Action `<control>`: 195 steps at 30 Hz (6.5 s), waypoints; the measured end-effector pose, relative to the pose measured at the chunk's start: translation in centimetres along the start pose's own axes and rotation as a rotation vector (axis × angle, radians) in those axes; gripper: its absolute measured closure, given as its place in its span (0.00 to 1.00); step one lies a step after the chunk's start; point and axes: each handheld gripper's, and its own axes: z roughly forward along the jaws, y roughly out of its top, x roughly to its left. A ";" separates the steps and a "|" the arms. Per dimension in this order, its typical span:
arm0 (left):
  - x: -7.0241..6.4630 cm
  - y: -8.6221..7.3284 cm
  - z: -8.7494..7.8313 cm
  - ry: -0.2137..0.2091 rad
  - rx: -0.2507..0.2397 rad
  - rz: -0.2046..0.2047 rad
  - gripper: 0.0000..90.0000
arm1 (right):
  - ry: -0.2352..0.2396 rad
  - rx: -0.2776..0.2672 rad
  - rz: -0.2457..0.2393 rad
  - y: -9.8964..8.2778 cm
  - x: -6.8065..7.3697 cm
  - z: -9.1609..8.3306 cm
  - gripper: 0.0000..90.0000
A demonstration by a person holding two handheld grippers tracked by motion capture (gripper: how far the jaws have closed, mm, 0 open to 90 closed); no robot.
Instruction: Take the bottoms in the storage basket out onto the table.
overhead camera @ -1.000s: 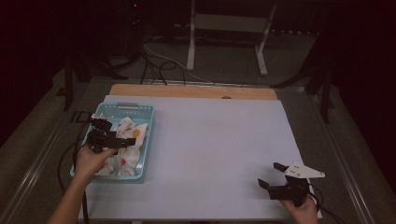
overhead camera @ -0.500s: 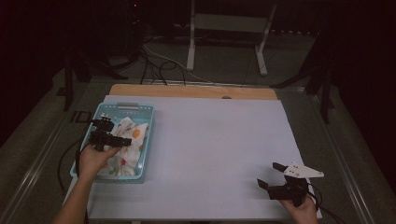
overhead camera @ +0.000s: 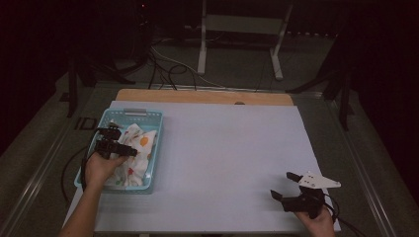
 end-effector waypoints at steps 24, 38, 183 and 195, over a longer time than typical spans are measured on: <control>-1.9 0.5 1.8 0.087 0.126 0.049 0.31 | 0.011 -0.003 -0.009 0.1 0.1 0.2 0.11; -1.3 0.4 1.1 0.052 0.103 0.044 0.82 | 0.014 0.006 -0.009 0.0 0.1 0.3 0.11; -19.1 3.0 -3.9 -0.816 -0.344 0.071 0.88 | 0.008 -0.028 0.009 0.2 -0.7 0.3 0.11; -22.3 2.8 -0.7 -0.785 -0.295 0.093 0.87 | 0.010 -0.024 0.004 0.2 -0.7 0.3 0.11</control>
